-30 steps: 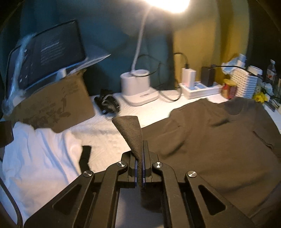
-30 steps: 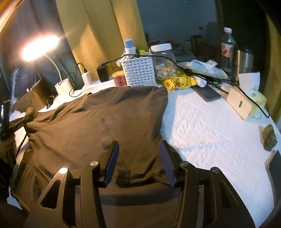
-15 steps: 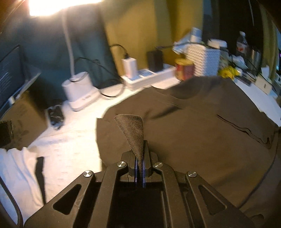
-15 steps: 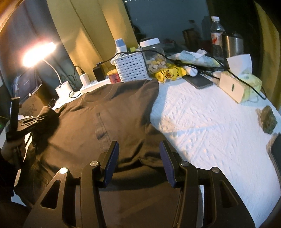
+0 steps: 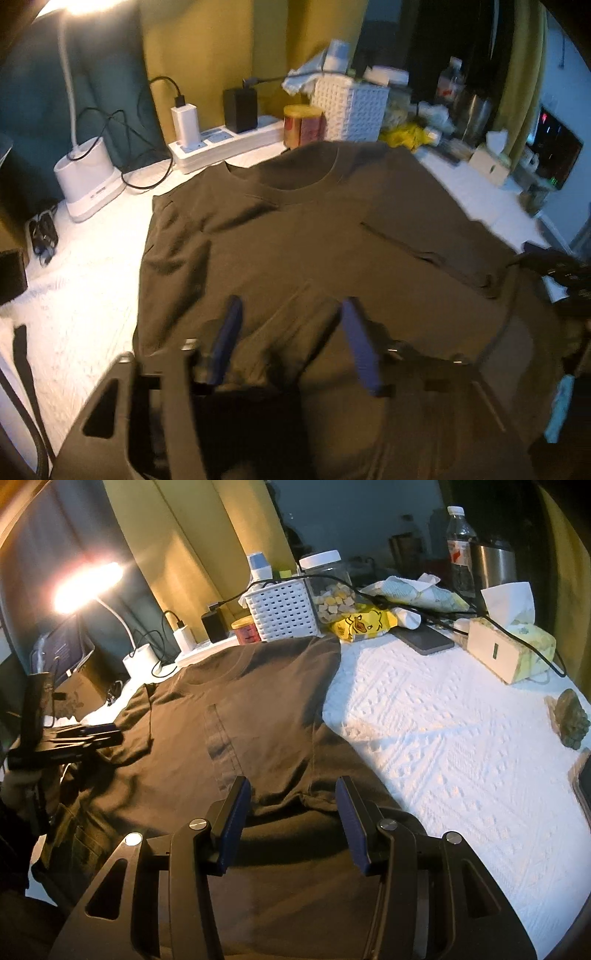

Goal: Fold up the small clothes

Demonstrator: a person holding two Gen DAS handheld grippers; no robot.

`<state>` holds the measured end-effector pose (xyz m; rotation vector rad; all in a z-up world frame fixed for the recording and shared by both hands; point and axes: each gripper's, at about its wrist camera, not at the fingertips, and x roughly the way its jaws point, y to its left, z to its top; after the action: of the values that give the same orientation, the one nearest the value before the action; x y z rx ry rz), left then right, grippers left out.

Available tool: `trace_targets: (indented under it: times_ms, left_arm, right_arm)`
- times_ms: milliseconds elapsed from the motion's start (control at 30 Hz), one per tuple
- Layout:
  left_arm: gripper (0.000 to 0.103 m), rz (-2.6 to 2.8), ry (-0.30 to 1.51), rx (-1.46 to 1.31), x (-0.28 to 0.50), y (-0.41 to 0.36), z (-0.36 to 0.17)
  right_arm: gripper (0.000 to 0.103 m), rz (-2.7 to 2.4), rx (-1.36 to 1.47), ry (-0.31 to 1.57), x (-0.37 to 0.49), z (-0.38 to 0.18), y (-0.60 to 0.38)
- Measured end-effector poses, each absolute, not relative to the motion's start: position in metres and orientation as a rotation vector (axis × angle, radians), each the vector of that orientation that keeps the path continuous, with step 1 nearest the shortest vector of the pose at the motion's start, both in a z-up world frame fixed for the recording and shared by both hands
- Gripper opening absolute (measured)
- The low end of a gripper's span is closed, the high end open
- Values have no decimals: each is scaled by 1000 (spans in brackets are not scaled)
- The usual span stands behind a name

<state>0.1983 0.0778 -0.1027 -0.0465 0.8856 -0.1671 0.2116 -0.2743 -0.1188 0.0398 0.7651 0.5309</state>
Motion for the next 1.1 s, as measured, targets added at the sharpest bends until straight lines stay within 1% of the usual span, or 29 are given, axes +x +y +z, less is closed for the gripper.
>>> trace_targets:
  times_ms: [200,433,567,600,633,667,700,733,800,967,1100]
  left_arm:
    - [59,-91,869,-94,166,114,-91]
    - [59,-13,883,-208,144,169,-112]
    - [59,-40,884,-265,143,175,-122]
    - [57,-59,879,-269,144,174,-122]
    - [44,-78,877,-268,145,170,-123]
    - [37,-101,882,-259,146,165,-123]
    - [26,-115,886,-242,147,161,-123]
    - [19,-122,885,-220,147,157,-122]
    - [13,-134,877,-172,144,147,-118]
    - [12,-153,844,-30,129,122,-107]
    - [12,-248,914,39,117,102,-115]
  right_arm:
    - [51,541,19,767,209,-117,-265]
    - [51,552,-9,760,205,-111,-251]
    - [51,559,-23,759,201,-109,-243]
    - [51,560,-26,759,200,-108,-241]
    - [51,561,-27,759,199,-108,-240]
    - [51,561,-29,759,198,-108,-239]
    - [51,562,-30,758,198,-108,-238]
    - [51,561,-30,758,198,-107,-238]
    - [51,561,-30,759,198,-107,-238]
    - [51,562,-31,761,197,-108,-237]
    - [51,563,-29,761,197,-109,-238]
